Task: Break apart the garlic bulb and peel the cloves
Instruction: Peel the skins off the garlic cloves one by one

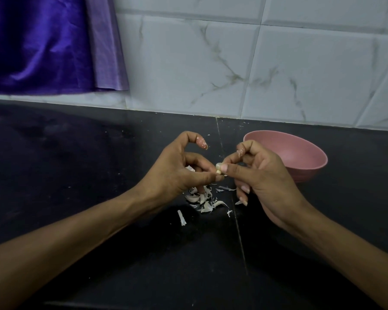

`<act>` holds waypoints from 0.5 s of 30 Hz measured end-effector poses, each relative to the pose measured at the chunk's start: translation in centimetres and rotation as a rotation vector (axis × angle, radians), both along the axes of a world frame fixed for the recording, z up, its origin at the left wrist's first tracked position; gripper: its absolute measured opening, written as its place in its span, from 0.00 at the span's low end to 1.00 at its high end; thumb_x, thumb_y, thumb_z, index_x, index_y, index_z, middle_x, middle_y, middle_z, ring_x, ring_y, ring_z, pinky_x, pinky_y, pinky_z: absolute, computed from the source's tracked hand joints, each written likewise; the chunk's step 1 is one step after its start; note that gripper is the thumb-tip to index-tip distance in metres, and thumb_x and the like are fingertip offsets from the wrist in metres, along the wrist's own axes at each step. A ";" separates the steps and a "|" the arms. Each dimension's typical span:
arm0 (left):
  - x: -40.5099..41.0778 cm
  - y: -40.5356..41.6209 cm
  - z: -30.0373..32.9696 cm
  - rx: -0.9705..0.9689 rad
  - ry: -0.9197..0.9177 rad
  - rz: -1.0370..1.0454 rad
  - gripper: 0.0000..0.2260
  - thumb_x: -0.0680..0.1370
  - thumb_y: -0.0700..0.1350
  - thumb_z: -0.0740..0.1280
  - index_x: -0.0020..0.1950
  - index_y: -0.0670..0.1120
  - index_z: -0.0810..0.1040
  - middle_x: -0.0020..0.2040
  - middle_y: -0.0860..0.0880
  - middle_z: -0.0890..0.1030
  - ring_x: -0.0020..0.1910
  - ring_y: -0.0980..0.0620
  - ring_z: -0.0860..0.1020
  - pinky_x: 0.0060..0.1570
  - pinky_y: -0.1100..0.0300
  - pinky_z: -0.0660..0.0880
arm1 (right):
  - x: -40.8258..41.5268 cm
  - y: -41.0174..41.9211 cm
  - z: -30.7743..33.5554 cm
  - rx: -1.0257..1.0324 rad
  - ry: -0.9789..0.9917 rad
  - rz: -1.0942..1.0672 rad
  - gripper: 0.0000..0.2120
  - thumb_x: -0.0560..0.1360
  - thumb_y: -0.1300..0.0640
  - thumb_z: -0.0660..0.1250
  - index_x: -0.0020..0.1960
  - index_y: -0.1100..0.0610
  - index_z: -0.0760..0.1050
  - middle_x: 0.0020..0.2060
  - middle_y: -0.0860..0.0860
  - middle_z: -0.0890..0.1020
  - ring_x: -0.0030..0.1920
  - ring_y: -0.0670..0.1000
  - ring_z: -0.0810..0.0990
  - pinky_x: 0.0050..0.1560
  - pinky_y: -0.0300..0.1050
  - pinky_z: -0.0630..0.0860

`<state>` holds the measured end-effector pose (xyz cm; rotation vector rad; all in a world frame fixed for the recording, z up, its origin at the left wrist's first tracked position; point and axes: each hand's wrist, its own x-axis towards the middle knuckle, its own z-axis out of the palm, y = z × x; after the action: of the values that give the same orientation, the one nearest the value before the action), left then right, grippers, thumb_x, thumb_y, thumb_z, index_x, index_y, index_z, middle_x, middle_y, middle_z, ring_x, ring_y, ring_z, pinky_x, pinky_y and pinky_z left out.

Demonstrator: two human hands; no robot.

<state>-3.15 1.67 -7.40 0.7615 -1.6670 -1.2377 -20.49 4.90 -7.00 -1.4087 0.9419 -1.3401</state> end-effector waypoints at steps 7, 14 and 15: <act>0.0 -0.5 -0.4 -0.085 -0.068 0.014 0.22 0.64 0.34 0.77 0.53 0.42 0.71 0.39 0.43 0.84 0.29 0.53 0.76 0.30 0.58 0.78 | -0.2 -0.2 0.0 0.002 0.008 -0.030 0.13 0.72 0.66 0.71 0.45 0.56 0.68 0.39 0.53 0.80 0.22 0.46 0.66 0.21 0.40 0.67; 0.9 -1.5 -1.1 -0.429 -0.304 0.249 0.10 0.69 0.52 0.76 0.42 0.46 0.82 0.34 0.53 0.82 0.29 0.60 0.76 0.31 0.66 0.74 | -0.8 -0.7 -0.2 -0.093 0.081 -0.065 0.11 0.74 0.69 0.69 0.47 0.58 0.69 0.34 0.51 0.79 0.31 0.53 0.81 0.27 0.44 0.78; 1.1 -1.5 -1.2 -0.483 -0.329 0.268 0.10 0.70 0.52 0.75 0.41 0.46 0.83 0.32 0.54 0.81 0.29 0.60 0.76 0.31 0.68 0.72 | -0.7 -0.6 -0.3 -0.096 0.091 -0.055 0.11 0.74 0.70 0.68 0.48 0.59 0.69 0.34 0.52 0.79 0.33 0.54 0.82 0.29 0.44 0.80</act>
<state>-2.04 0.12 -8.58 0.8767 -1.9481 -0.5078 -21.21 4.27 -7.25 -1.5377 0.9934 -1.3877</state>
